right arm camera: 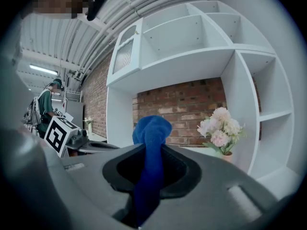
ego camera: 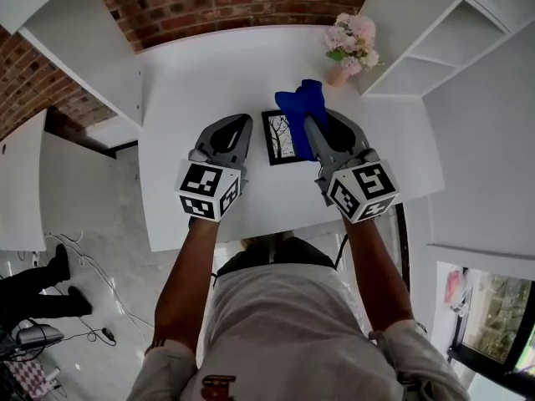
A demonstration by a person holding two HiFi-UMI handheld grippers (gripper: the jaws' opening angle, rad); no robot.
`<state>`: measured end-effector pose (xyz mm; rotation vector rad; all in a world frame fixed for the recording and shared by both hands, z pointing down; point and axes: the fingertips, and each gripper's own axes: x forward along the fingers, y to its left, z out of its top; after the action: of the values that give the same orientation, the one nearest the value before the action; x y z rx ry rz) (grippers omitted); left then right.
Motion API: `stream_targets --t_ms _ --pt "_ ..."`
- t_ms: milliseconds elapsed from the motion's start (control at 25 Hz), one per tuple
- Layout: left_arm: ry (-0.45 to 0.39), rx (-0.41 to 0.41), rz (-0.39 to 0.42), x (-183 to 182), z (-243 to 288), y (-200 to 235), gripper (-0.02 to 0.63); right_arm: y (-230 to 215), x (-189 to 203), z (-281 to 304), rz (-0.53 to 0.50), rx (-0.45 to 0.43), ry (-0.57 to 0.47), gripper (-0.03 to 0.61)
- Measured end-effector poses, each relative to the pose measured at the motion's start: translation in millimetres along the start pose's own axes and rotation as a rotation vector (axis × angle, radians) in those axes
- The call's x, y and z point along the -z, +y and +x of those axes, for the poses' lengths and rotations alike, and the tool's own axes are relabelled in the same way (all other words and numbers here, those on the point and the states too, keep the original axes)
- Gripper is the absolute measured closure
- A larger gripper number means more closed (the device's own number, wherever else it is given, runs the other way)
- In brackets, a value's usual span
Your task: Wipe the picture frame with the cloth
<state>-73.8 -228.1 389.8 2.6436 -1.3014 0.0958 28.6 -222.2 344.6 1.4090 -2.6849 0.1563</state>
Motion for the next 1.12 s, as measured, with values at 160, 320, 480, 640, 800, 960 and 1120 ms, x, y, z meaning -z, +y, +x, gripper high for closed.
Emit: stream_targets --t_ms 160,320,480,640,800,960,1120 --pt "0.062 0.000 -0.028 16.0 11.9 3.1 0.614 -3.9 12.7 13.1 0.013 -0.008 0.035 0.505" --pt "0.152 -0.011 -0.059 33.8 26.0 4.0 0.613 -10.5 29.6 28.4 0.037 -0.024 0.092 0.505" --pt "0.247 -0.017 -0.102 53.4 36.2 5.3 0.606 -14.3 45.2 40.9 0.048 -0.038 0.149 0.504" --pt "0.313 -0.021 -0.127 68.2 46.2 5.9 0.576 -19.8 62.4 50.1 0.051 -0.048 0.205 0.505" --pt "0.381 -0.038 -0.141 83.9 53.1 11.1 0.538 -25.0 78.7 58.1 0.061 -0.046 0.260 0.505" --pt "0.454 -0.049 -0.165 102.8 59.5 16.1 0.509 -27.1 98.5 67.5 0.064 -0.049 0.332 0.505" --pt "0.514 -0.036 -0.180 118.9 67.3 15.5 0.476 -27.2 115.9 74.3 0.073 -0.057 0.398 0.503"
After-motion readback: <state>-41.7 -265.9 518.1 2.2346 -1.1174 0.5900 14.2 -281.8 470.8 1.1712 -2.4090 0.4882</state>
